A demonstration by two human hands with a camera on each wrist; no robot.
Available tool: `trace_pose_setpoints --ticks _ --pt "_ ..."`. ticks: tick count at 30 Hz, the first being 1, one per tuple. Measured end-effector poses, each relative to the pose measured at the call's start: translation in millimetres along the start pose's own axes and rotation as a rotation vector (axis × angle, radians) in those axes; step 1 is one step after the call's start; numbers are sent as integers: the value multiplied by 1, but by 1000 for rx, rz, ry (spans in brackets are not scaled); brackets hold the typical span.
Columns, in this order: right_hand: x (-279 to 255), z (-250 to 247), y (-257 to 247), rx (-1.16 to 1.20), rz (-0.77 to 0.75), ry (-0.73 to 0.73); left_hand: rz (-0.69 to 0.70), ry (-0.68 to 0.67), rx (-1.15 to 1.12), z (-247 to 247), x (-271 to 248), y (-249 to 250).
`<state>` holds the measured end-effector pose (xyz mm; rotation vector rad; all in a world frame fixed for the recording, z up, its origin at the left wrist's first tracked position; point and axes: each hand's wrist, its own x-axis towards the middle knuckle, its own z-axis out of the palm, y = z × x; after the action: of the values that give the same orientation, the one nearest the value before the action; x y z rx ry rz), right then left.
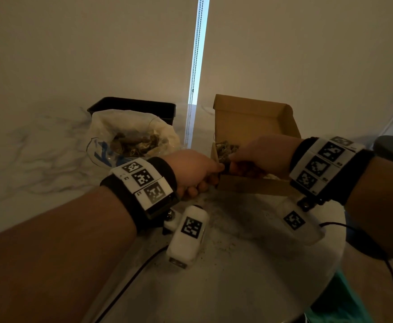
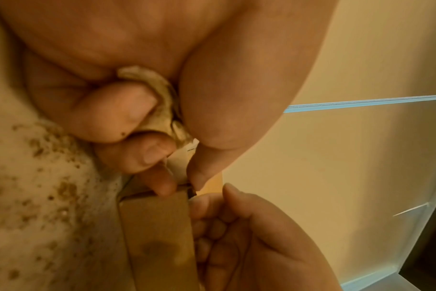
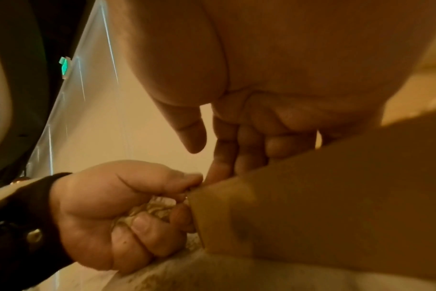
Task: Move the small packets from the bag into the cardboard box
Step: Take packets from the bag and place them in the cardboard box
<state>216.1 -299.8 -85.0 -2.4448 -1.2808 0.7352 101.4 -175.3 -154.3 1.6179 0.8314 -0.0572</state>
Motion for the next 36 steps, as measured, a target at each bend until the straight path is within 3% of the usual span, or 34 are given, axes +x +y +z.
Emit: trace_pose_setpoints --ticks 3,7,11,14,16,17,21,25,30,33,36 --pt "3 7 -5 -7 -19 -16 22 -4 -26 0 2 -1" --pt "9 8 -7 231 57 -44 43 4 -28 1 0 -2" --pt "10 8 -10 266 85 -68 41 -31 -52 -1 -5 -3" --pt "2 6 -13 47 30 -1 96 -23 -165 -1 -17 -2" --pt "-2 2 -15 -233 -91 184 132 -28 -354 -5 -29 -1" --pt "-5 0 -18 -243 -150 258 154 -38 -437 -9 -34 0" --pt "-8 4 -27 152 -306 360 242 -122 -732 -29 -47 2" --pt "3 23 -38 457 -400 253 349 -283 -906 -38 -56 2" --pt "19 32 -50 442 -475 170 390 -279 -930 -42 -58 4" --pt "24 34 -54 458 -467 204 405 -253 -908 -44 -57 4" --pt "30 40 -47 619 -456 251 417 -210 -862 -43 -57 4"
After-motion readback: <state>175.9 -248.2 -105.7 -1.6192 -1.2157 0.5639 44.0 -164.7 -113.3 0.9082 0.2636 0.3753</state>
